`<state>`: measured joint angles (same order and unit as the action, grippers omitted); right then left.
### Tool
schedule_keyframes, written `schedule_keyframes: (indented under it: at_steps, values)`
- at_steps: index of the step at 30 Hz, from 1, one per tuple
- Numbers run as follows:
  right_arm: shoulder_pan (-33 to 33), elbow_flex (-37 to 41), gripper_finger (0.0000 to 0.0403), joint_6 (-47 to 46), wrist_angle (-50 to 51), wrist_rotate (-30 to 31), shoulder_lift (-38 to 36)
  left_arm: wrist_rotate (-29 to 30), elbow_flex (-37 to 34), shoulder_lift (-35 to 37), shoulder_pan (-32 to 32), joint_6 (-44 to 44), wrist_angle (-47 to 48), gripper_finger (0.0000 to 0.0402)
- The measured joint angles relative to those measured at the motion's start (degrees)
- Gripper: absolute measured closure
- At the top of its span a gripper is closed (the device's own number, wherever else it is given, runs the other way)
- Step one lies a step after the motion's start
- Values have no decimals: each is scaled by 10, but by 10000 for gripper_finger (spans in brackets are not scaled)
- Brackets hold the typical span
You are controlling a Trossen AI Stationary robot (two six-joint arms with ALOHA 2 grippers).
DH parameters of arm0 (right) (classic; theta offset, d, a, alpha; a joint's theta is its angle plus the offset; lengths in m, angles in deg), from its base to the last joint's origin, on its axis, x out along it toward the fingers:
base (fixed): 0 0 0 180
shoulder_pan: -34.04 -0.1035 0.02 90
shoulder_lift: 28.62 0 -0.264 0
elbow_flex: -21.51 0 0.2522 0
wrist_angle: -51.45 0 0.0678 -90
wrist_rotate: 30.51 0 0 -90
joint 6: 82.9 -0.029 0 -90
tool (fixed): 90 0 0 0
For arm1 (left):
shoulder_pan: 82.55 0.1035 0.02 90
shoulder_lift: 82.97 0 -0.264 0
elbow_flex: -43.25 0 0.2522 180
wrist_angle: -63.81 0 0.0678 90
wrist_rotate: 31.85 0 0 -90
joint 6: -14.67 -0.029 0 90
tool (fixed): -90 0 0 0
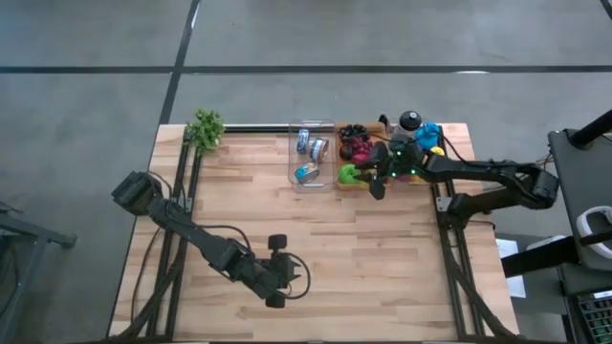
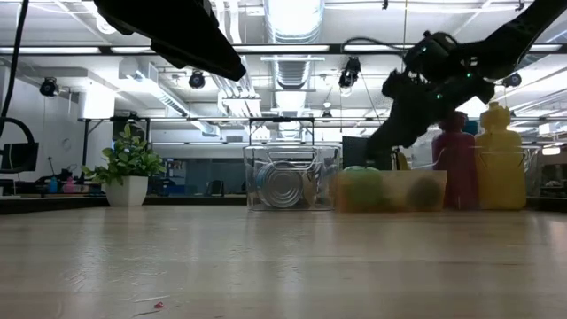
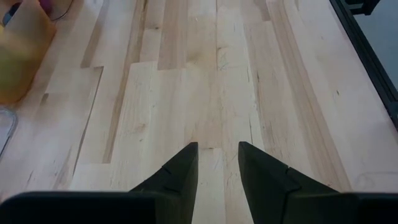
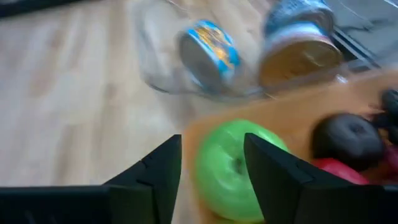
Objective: Pick & Place Food Item
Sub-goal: Return to Home Position
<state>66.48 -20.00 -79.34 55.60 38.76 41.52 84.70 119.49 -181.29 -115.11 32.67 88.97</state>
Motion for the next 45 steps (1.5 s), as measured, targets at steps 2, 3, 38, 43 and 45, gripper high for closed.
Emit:
schedule_keyframes:
  at_steps: [2, 3, 38, 43, 45]
  values:
    - [-7, 0, 226, -11, 14, -25, -26, 0, 0, 0, 0, -2, 0, 284]
    - [-10, 0, 225, -19, 27, -38, -40, 0, 0, 0, 0, -9, 0, 284]
    - [-261, 14, 390, 38, 123, -26, -362, 94, -330, 446, 31, -142, -192, 400]
    - [-261, 28, 390, 33, 121, -16, -389, 94, -393, 532, 31, -149, -230, 400]
    - [-261, 35, 390, 32, 118, -11, -399, 93, -408, 564, 31, -153, -232, 400]
